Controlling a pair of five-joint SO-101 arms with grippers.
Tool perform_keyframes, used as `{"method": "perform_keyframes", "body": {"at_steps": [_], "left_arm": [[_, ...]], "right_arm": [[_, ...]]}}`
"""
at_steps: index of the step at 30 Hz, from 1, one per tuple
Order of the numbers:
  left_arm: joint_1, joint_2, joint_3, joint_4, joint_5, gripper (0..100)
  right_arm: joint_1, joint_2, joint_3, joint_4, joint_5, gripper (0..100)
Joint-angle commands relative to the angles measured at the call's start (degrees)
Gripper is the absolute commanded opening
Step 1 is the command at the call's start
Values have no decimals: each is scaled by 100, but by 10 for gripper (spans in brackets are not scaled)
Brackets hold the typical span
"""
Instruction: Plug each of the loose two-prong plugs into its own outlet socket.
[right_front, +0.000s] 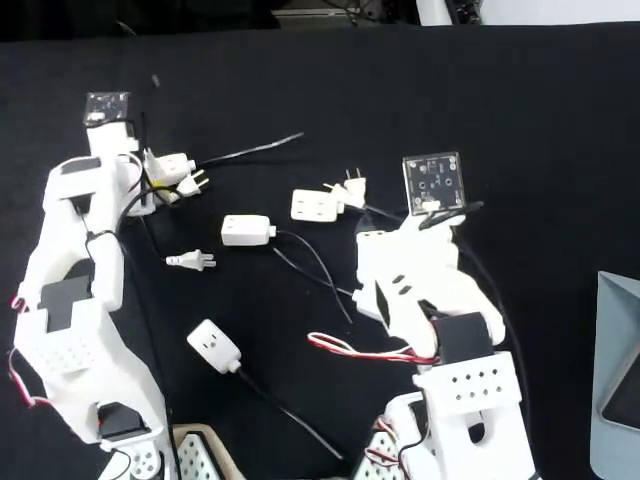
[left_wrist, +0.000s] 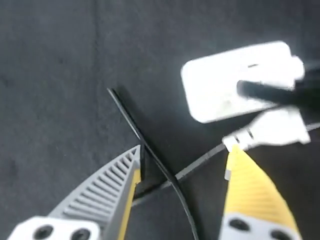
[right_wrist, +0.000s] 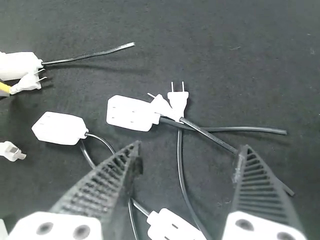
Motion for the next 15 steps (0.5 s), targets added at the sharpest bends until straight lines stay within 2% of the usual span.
{"method": "perform_keyframes", "body": {"at_steps": [1, 6, 15], "left_arm": [[101, -440, -514, 747, 26, 273], [136, -527, -673, 844, -633, 273], [259, 580, -1305, 396, -686, 273]], "right_arm": [[-70, 57, -40, -105, 9, 292], [-70, 57, -40, -105, 9, 292], [-70, 57, -31, -88, 9, 292]]}}
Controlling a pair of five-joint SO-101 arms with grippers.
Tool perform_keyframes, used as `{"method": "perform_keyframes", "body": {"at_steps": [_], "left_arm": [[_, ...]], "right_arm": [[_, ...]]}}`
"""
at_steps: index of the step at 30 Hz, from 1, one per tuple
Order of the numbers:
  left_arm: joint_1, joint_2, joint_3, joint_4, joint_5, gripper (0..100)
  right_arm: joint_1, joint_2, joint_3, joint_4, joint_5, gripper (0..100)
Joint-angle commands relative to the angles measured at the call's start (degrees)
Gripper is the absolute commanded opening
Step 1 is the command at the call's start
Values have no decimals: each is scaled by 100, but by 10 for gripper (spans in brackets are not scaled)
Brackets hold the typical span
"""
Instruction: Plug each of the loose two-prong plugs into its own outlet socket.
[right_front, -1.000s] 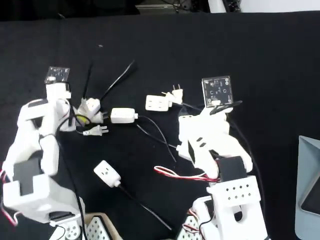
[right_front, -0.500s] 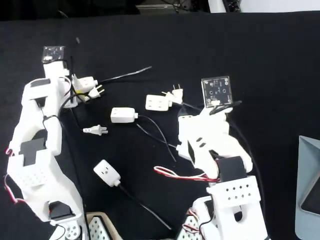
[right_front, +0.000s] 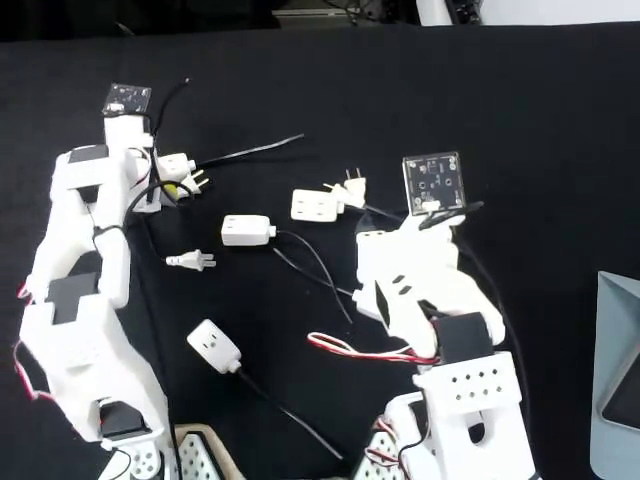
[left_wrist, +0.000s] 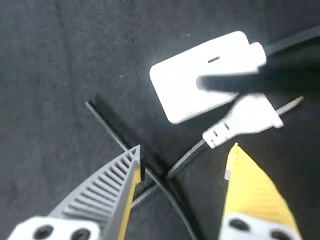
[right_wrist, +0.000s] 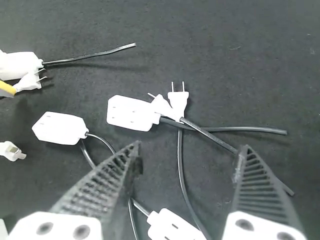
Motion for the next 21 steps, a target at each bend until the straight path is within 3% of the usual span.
{"method": "perform_keyframes", "body": {"at_steps": [1, 7, 11, 16, 21], "left_arm": [[48, 527, -884, -105, -18, 273], [-48, 1187, -1305, -44, -53, 268], [22, 1231, -1358, 589, -527, 260], [171, 1222, -1358, 1090, -993, 144], [268, 1222, -1358, 1714, -1301, 111]], "right_arm": [[-70, 57, -31, -88, 9, 292], [-70, 57, -31, -97, 9, 292], [-70, 57, -31, -97, 9, 292], [-70, 57, -31, -97, 9, 292], [-70, 57, -31, -97, 9, 292]]}}
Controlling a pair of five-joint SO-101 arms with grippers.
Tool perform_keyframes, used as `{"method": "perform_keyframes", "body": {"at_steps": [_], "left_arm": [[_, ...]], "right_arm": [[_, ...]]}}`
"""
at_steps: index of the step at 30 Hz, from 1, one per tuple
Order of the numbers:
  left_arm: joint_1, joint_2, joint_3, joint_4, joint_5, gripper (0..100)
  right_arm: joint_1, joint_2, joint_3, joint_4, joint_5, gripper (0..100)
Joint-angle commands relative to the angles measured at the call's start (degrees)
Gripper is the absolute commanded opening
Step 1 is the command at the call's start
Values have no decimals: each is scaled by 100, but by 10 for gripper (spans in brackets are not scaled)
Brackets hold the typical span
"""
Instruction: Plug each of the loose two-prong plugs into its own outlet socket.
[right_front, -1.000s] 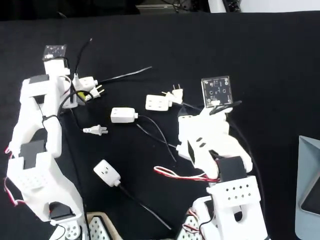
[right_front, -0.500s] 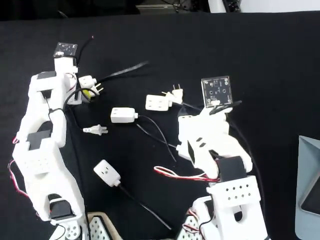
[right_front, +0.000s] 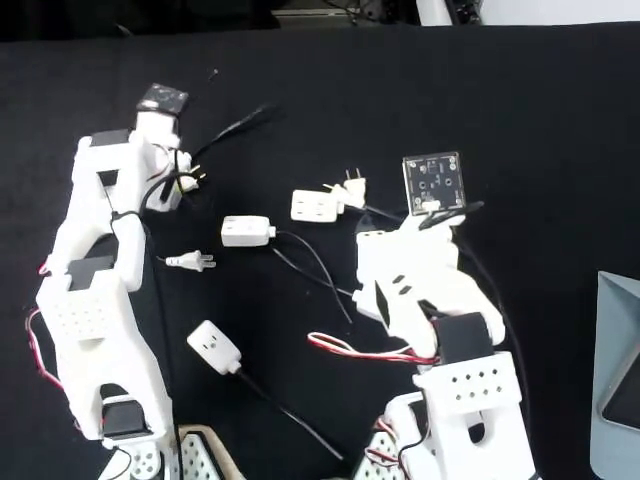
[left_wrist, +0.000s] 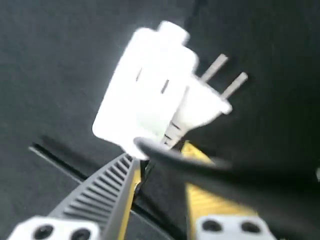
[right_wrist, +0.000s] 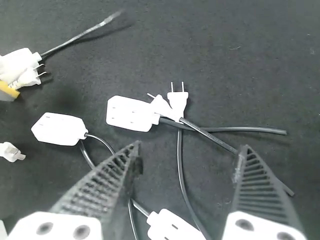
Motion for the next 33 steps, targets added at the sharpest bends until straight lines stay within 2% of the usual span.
{"method": "perform_keyframes", "body": {"at_steps": [1, 9, 15, 23, 25, 27, 31, 33], "left_arm": [[22, 9, 13, 677, -316, 107], [295, -70, 13, 1582, -695, 38], [593, -905, 303, 2259, -686, 28], [1103, -2611, 2018, 2127, -668, 30], [1138, -2971, 2431, 1916, -651, 63], [1077, -3288, 2721, 1785, -563, 141], [716, -3851, 2958, 1644, 53, 304], [541, -4105, 2976, 1653, 220, 334]], "right_arm": [[-70, 57, -31, -97, 9, 292], [-70, 57, -31, -97, 9, 292], [-70, 57, -31, -97, 9, 292], [-70, 57, -31, -70, 9, 292], [-70, 57, -31, -62, 9, 292], [-70, 57, -31, -62, 9, 292], [-70, 57, -31, -53, 18, 292], [-79, 57, -31, -44, 88, 292]]}}
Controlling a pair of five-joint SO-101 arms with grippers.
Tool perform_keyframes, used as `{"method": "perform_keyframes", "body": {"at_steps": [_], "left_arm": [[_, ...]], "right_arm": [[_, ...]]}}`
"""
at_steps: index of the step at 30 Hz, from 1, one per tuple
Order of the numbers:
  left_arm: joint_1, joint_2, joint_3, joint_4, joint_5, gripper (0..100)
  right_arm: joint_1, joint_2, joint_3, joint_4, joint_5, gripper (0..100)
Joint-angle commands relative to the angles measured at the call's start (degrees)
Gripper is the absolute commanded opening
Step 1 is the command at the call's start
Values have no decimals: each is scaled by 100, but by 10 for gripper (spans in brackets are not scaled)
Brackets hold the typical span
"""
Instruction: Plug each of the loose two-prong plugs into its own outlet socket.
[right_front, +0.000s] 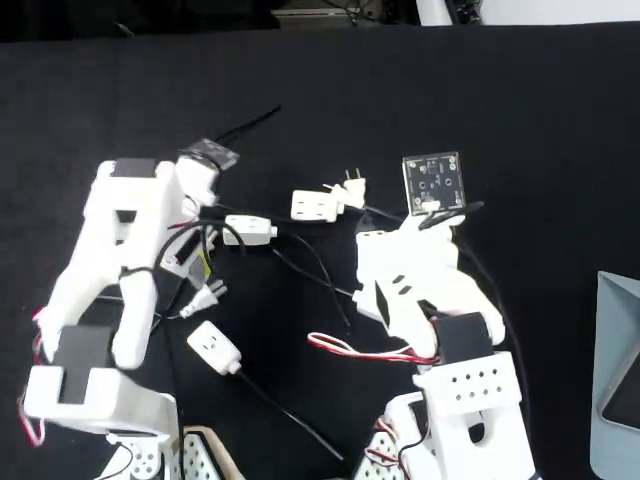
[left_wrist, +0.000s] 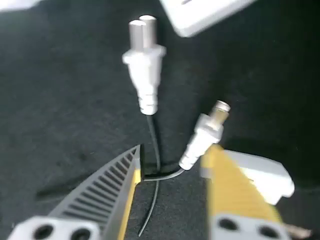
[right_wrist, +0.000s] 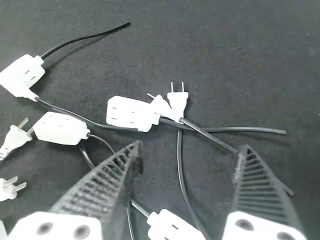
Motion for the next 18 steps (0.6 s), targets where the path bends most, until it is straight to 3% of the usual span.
{"method": "perform_keyframes", "body": {"at_steps": [1, 7, 18], "left_arm": [[-435, -791, 4, -62, 440, 334], [-1165, -1503, 163, -62, 844, 334], [-2571, -3938, 1930, -237, 1538, 335]], "right_arm": [[-79, 57, -48, 18, 185, 292], [-422, 119, -207, 360, 492, 292], [-2347, 2589, -1411, 686, 1363, 296]]}}
